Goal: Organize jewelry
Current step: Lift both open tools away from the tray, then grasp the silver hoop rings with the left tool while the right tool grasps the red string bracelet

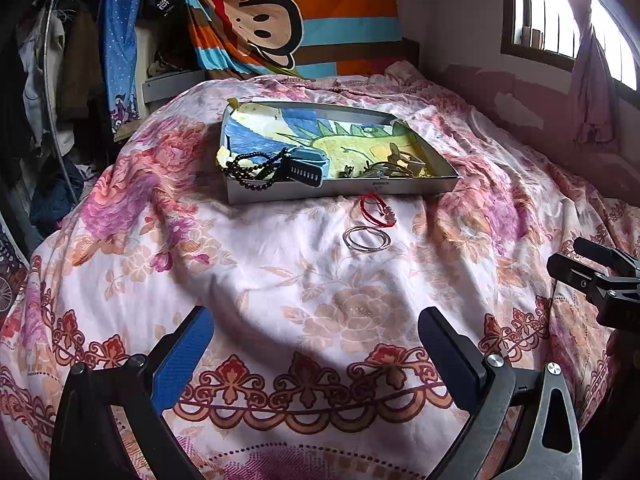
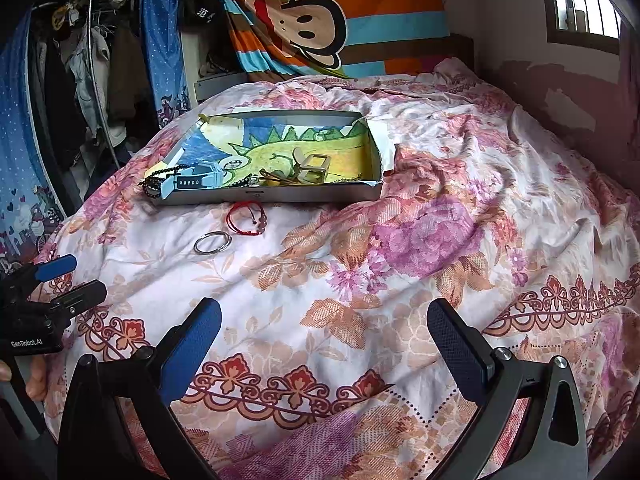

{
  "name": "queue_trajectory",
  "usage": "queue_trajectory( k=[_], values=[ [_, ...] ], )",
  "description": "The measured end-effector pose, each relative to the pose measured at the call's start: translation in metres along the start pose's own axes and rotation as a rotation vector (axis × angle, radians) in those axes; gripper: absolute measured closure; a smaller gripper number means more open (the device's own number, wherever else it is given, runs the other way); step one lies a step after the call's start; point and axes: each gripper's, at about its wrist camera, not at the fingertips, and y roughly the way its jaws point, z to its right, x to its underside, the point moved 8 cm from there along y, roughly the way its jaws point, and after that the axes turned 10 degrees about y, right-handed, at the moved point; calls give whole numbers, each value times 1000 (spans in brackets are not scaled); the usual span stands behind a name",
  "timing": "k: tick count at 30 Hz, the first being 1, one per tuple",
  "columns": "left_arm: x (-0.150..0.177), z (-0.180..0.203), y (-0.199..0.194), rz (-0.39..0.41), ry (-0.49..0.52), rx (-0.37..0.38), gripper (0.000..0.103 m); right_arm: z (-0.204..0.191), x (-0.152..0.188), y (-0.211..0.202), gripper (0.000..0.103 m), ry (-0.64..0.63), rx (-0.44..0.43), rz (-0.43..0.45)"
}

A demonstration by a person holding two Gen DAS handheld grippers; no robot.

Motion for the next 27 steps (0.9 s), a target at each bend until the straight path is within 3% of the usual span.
queue_trajectory(
  k=[7,16,19,21,23,27],
  values=[
    [-14,2,16,-14,-2,66,0,6,-16,14,2,8,-26,-28],
    [-40,9,53,-59,-17,218,2,6,-43,65,2,51,-156,-90],
    [-43,12,67,-86,-27,261,14,-4,-43,86,7,29,-175,-121],
    [-45,14,77,-109,-40,281,22,-11,-44,99,21,20,-196,-135],
    [-46,16,88,-132,-59,312,39,-17,-46,110,26,21,-223,-146],
    [-45,17,108,-184,-92,352,51,-35,-48,130,42,9,-273,-160]
  ],
)
